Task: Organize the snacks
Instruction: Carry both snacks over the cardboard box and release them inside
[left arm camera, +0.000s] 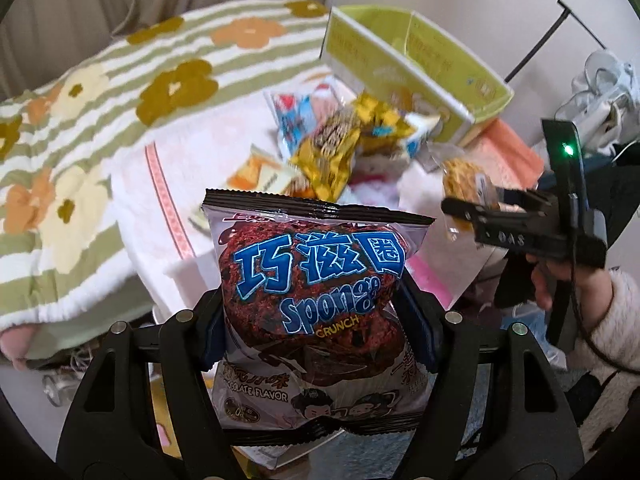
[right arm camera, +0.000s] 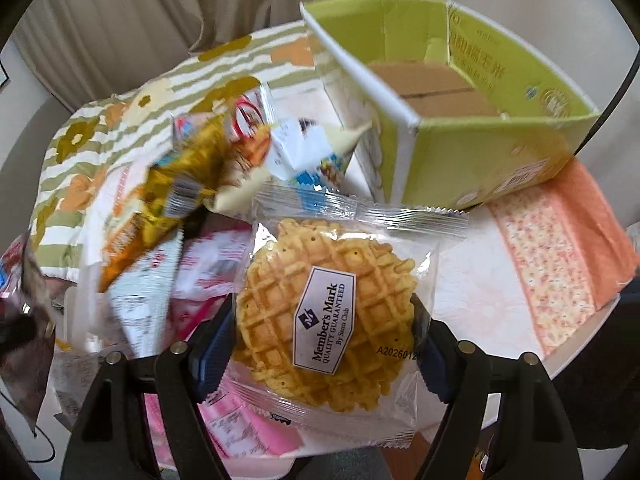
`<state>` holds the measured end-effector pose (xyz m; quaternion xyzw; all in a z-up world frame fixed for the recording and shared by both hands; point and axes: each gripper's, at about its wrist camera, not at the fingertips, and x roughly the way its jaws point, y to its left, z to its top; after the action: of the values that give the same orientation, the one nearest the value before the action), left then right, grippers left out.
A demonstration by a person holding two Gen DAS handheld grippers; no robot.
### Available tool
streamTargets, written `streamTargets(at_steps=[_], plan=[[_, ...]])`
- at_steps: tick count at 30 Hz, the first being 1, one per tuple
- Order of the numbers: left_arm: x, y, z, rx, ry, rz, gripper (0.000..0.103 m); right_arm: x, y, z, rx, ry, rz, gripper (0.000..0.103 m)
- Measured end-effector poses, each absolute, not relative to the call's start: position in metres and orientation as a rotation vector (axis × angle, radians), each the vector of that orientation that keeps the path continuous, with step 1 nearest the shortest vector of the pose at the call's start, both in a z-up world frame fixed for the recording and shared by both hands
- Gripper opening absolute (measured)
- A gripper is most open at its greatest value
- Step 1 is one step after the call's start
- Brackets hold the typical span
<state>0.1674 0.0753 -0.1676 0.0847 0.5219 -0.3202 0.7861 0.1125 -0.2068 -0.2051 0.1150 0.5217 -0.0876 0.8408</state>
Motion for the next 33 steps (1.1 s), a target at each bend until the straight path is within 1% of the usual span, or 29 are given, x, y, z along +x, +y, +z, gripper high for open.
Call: streamTargets(at_steps=[6,7,11,16,24,29,33], plan=[[0.18,0.06,-0.142,0.158,1.06,-0.712,0.068,0.077,-0.184,-0.157,0.208,1.028,-0.194,0.074],[0.183,0.056,-0.137,0.159,1.047,-0.714,0.068,0.081,-0.169,-0.161,0.204,1.014,-0.2,0.074],[0.194,0.034,-0.119,0.15,1.009,-0.725,0.069,0.087,-0.187,-0.131,0.212,0.959,-0.206,0.074],[0.213,-0.007,-0.099,0.124,0.963,-0.723,0.069,0.102,-0.221,-0.107,0.172,0.926,-0.194,0.074],[0.244,-0.11,-0.081,0.076,0.934,-0.693,0.069,0.133,-0.297,-0.101,0.116,0.915,-0.135,0.074],[0.268,-0.187,-0.094,0.066,0.976,-0.668,0.069,0.152,-0.343,-0.104,0.115,0.924,-0.097,0.074],[0.287,-0.229,-0.11,0.039,1.03,-0.654,0.069,0.161,-0.372,-0.107,0.116,0.936,-0.076,0.074]])
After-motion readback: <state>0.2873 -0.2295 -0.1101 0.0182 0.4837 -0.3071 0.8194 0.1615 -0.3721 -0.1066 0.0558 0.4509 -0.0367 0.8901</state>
